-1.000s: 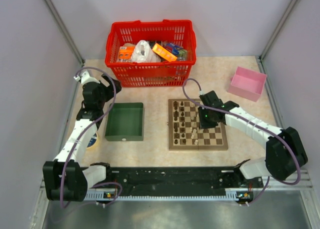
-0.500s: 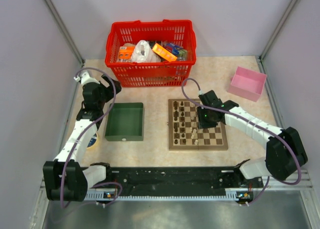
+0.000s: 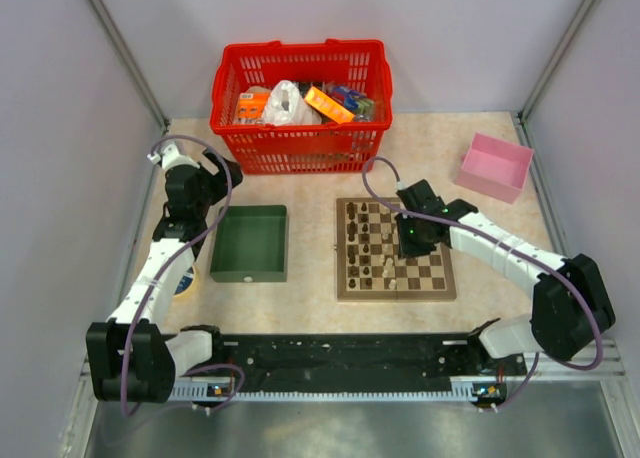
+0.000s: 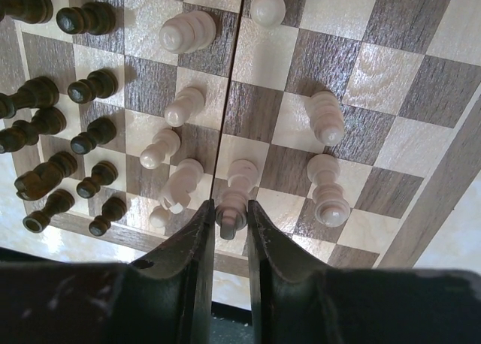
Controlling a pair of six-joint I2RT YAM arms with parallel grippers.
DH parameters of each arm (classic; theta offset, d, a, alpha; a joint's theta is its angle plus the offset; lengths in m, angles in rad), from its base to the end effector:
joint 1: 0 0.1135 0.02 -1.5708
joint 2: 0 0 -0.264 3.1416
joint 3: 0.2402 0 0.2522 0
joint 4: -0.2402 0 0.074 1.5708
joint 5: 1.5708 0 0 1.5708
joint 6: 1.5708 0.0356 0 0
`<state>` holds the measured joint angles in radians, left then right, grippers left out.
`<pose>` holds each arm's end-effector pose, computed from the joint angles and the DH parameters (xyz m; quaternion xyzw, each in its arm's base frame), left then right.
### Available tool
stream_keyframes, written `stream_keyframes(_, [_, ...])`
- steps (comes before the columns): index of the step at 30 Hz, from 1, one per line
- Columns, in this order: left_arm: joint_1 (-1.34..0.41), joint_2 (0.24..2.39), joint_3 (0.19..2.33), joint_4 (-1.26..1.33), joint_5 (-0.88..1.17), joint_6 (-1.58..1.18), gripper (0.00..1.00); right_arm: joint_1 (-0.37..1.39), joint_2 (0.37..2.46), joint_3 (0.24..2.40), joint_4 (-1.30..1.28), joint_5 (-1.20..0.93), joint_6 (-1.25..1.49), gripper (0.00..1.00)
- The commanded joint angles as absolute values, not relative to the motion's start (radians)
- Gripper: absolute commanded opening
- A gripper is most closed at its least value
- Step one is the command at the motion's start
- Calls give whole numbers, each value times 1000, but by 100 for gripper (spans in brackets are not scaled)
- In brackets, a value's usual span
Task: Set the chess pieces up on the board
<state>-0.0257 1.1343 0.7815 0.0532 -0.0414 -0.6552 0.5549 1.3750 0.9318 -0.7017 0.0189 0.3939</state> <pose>0.2636 -0.0053 0.2921 -0.2607 0.7612 -0.1825 0.5650 0.2221 0.1369 0.2218 -0.0766 0.9744 0.0883 0.1922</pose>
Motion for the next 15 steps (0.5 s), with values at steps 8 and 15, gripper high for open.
stream_keyframes(8, [-18,1100,778,103,-37,-655,99,571,1241,1081,-771,78,410,15])
stream_keyframes(15, [-17,1100,781,103,-43,-655,99,523,1178,1147,-830,213,393,15])
